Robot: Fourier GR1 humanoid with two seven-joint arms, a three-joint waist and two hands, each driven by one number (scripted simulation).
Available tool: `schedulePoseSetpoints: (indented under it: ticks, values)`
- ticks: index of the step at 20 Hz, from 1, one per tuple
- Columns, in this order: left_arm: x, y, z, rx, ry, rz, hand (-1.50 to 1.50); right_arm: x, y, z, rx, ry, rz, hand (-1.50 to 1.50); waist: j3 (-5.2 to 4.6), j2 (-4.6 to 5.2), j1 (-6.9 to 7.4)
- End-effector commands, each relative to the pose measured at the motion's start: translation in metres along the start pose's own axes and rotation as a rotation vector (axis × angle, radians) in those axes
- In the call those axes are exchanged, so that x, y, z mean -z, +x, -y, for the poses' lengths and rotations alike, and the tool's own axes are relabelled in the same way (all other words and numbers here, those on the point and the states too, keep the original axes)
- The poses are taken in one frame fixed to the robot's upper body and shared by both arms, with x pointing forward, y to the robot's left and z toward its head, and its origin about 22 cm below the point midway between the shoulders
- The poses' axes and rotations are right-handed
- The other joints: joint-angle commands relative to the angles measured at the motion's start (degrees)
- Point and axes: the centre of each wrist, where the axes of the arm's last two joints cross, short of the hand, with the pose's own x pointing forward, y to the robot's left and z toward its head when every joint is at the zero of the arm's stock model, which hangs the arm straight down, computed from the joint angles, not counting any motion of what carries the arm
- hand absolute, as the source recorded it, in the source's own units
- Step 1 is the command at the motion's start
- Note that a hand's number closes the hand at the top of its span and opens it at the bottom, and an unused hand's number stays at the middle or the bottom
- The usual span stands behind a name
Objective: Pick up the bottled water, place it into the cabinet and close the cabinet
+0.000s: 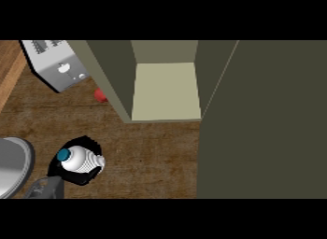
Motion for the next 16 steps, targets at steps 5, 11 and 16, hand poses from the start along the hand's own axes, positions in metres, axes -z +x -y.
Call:
schedulePoseSetpoints:
  ticks: [5, 11, 16]
  values:
    - [-0.010, 0.014, -0.021, -0.056, 0.389, 0.335, 1.50, 0.001, 0.035, -0.021, 0.004, -0.004, 0.083, -1.50, -0.06, -0.08, 0.88]
    - [0.000, 0.016, -0.004, 0.027, 0.343, 0.329, 1.50, -0.004, 0.049, -0.024, 0.006, 0.009, 0.075, -1.50, 0.16, -0.17, 1.09]
    - [0.036, 0.026, 0.033, 0.017, 0.269, 0.320, 1.50, -0.003, 0.052, -0.028, 0.002, 0.012, 0.075, -1.50, 0.16, -0.23, 1.09]
